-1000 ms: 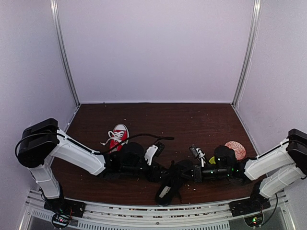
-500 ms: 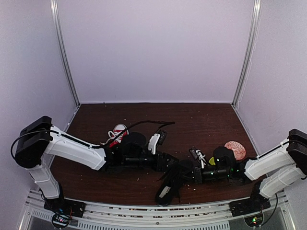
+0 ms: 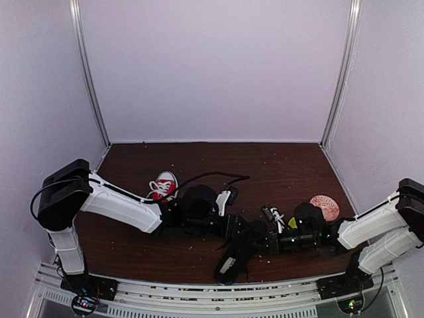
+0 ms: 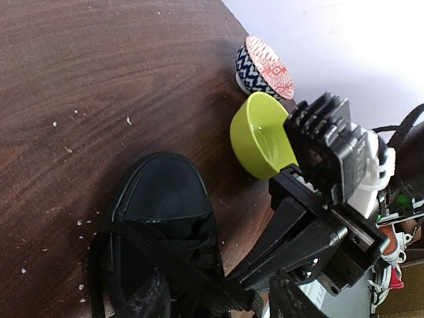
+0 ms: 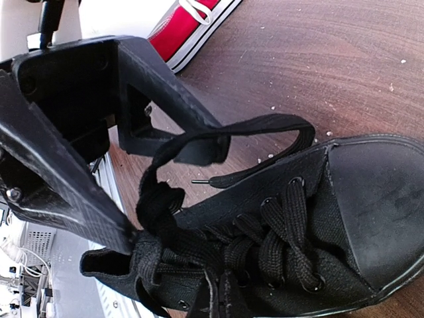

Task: Tie the shoes
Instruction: Tie the crossed shoelace on the shoe.

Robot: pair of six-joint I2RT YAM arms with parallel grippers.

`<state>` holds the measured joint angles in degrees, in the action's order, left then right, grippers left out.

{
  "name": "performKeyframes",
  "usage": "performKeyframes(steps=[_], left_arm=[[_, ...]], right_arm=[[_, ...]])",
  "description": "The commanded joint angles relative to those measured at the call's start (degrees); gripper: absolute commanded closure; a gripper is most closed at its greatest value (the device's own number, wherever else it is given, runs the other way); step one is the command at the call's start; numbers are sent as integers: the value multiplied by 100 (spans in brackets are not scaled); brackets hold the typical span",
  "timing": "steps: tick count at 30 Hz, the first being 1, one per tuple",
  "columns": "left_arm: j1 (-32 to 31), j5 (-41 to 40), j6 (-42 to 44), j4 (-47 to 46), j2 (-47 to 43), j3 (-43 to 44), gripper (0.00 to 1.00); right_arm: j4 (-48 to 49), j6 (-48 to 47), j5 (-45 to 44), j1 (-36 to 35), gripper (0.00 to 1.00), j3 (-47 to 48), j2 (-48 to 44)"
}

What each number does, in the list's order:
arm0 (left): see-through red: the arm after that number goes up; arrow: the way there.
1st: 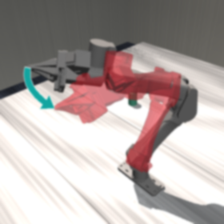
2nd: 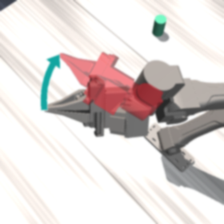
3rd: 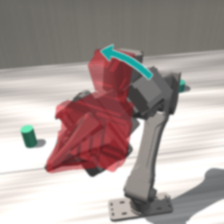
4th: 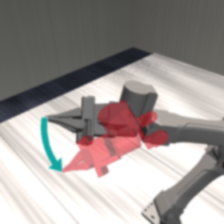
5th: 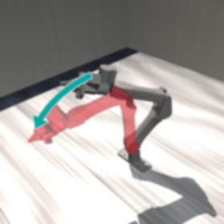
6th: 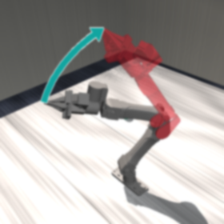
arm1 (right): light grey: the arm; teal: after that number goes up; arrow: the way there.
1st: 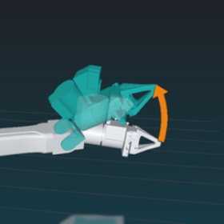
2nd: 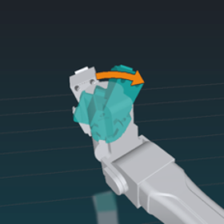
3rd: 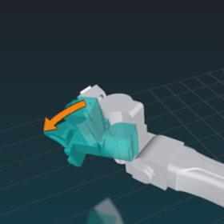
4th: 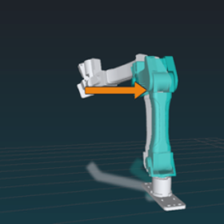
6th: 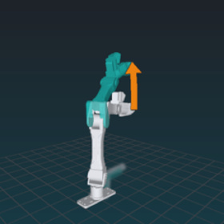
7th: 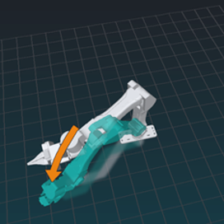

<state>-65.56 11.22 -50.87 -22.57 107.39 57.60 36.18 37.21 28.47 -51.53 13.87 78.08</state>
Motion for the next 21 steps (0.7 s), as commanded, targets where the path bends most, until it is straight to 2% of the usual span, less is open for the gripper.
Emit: performKeyframes(steps=[1, 5, 9, 17, 21], left_arm=[[55, 263, -140, -78, 197, 291, 49], [61, 370, -210, -173, 287, 340, 58], [125, 292, -373, -435, 253, 167, 76], [219, -209, -532, -765, -48, -328, 92], [228, -190, -522, -762, -94, -374, 94]], right_arm=[[-26, -102, -80, -33, 100, 80, -73], [-95, -134, -78, -33, 100, 90, -119], [-337, -172, -43, -37, 100, 154, -223], [-3490, -527, -345, -285, 100, 666, -1192], [-4770, -479, -409, -320, 100, 795, -1541]])
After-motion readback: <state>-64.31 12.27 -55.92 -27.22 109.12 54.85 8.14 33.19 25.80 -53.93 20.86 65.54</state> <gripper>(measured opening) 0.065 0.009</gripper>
